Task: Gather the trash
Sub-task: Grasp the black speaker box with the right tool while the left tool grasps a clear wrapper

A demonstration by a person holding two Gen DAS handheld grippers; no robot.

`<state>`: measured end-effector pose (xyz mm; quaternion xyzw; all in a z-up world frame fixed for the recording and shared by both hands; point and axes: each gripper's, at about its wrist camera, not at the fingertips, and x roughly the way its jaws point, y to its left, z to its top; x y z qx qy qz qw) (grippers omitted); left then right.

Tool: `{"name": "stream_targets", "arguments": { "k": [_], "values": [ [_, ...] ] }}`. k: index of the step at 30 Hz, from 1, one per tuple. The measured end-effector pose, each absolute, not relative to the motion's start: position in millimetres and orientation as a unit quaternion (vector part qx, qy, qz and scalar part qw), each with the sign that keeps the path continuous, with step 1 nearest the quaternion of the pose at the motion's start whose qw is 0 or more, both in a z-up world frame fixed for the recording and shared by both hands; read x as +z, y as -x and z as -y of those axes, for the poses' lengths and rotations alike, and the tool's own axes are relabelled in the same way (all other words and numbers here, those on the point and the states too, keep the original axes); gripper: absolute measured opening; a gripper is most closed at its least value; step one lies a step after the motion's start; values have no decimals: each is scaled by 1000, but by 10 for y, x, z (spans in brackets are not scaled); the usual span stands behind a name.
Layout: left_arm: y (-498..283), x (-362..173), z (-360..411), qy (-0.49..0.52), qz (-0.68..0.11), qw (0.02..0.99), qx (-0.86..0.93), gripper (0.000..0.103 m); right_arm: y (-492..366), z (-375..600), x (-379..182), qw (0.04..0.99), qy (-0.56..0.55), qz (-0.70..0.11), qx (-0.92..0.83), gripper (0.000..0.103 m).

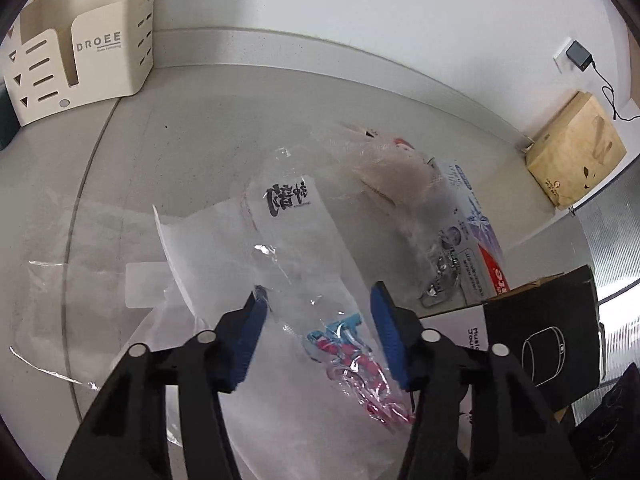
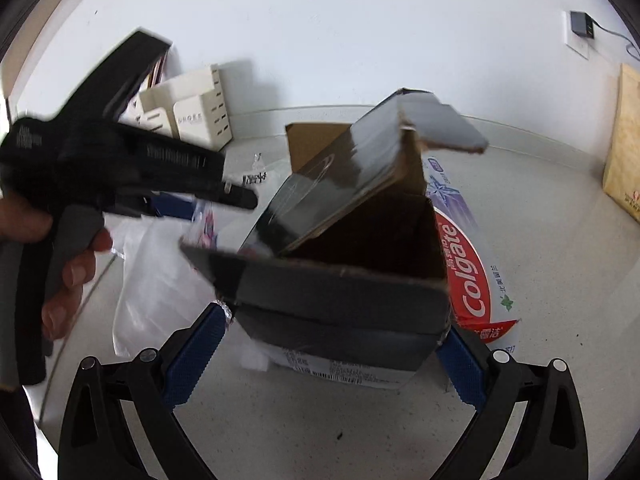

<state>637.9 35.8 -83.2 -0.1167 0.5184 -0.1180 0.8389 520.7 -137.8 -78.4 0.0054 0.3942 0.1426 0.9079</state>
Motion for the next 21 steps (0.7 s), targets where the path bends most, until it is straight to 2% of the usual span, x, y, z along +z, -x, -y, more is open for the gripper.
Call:
{"name": "stream_targets", "arguments": {
  "k": [1,2,5,6,9,11,21],
  "values": [
    [-6378,-856,-364,116,-519,838,-118,46,-5222,1385,-781,909,-10,-392,138,100],
    [-6377,-871,-373,115,-519,838,-118,35,-5246,1378,-783,908,-13,-395,138,100],
    [-6347,-881,-425,129,-515,838,-123,17,-5295,1331,-798,907,-10,-401,131,100],
    [-6334,-873,-442,131,-512,840,-122,14,-5299,1315,-798,907,-9,-399,132,100],
    [-6269,-835,-485,135,-503,843,-133,12,-5306,1280,-796,910,-3,-395,128,98],
    [-6211,-798,-514,135,-497,846,-136,11,-5322,1299,-801,911,-4,-395,116,86],
    [-5802,-451,-892,152,-452,866,-148,10,-5281,1322,-739,913,-30,-386,129,83]
  ]
}}
